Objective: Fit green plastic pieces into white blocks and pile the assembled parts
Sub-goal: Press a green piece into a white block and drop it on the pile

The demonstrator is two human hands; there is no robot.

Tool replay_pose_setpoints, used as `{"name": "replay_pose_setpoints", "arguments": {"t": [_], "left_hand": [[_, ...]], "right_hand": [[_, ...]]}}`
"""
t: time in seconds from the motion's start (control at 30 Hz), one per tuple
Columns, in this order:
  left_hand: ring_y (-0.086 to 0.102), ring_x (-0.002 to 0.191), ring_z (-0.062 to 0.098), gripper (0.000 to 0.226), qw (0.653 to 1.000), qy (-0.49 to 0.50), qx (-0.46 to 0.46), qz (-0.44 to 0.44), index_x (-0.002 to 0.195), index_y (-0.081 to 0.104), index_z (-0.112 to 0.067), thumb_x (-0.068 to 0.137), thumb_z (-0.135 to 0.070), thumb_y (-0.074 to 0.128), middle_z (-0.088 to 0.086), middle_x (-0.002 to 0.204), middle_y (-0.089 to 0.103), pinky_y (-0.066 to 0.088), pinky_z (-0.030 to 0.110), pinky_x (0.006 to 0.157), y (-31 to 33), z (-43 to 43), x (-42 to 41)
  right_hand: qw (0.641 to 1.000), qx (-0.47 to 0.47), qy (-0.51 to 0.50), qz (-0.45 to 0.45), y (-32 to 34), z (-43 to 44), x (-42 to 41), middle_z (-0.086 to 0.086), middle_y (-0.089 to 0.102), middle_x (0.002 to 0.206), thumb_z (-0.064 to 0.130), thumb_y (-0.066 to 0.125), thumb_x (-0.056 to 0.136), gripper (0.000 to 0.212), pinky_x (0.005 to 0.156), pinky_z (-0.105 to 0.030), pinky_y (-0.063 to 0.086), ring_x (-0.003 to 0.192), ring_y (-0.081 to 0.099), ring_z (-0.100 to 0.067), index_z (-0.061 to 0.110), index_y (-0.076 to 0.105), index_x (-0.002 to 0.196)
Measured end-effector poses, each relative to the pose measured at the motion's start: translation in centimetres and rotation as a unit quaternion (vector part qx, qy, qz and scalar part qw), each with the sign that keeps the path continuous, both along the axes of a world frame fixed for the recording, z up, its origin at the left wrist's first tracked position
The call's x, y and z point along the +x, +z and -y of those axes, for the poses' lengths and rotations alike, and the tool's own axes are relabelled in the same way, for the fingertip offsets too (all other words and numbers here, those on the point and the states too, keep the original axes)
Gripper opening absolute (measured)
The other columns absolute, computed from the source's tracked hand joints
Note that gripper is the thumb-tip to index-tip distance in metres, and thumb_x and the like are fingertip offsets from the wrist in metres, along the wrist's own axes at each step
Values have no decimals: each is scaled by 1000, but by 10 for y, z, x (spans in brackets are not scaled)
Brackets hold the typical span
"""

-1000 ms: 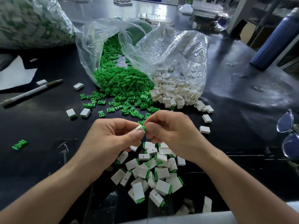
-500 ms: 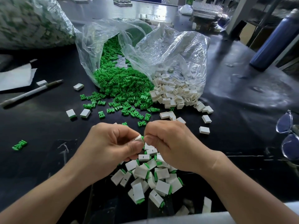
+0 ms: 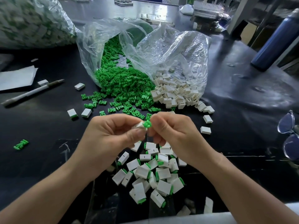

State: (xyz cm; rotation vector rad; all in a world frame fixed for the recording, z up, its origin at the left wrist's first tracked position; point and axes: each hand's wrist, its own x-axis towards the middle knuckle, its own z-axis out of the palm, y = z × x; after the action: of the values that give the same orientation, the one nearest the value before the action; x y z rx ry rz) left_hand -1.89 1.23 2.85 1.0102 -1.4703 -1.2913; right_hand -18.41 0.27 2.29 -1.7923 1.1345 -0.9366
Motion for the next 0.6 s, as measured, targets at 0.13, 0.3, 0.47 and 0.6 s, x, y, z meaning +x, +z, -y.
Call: {"name": "replay_pose_setpoints", "arguments": {"t": [0.13, 0.3, 0.47, 0.6], "left_hand": [[69, 86, 15, 23, 999, 0, 7, -41, 76, 73, -9, 56, -18, 68, 4, 97, 72, 55, 20, 67, -1, 1, 0], [67, 73, 20, 18, 997, -26, 21, -65, 79, 74, -12, 64, -18, 66, 0, 93, 73, 56, 24, 58, -2, 0, 1], [55, 50, 25, 23, 993, -54, 18, -99, 79, 73, -8, 59, -17, 68, 14, 70, 68, 51, 26, 45, -1, -2, -1], [57, 42, 28, 25, 994, -50, -7, -100, 87, 69, 1, 65, -10, 64, 24, 63, 63, 51, 29, 44, -1, -2, -3]], "right_hand": [[970, 188, 91, 128, 0, 0, 3, 0, 65, 72, 64, 36, 72, 53, 60, -23, 48, 65, 60, -12, 20, 65, 77], [907, 306, 169, 236, 2, -4, 12, -3, 65, 77, 56, 35, 81, 44, 61, -20, 48, 67, 61, -12, 28, 69, 87], [887, 343, 179, 251, 5, -6, 11, -2, 60, 71, 51, 32, 84, 49, 59, -19, 46, 62, 56, -11, 9, 58, 89], [906, 318, 157, 230, 4, -9, 13, 0, 56, 65, 52, 35, 88, 48, 56, -19, 43, 59, 50, -11, 10, 56, 78]]}}
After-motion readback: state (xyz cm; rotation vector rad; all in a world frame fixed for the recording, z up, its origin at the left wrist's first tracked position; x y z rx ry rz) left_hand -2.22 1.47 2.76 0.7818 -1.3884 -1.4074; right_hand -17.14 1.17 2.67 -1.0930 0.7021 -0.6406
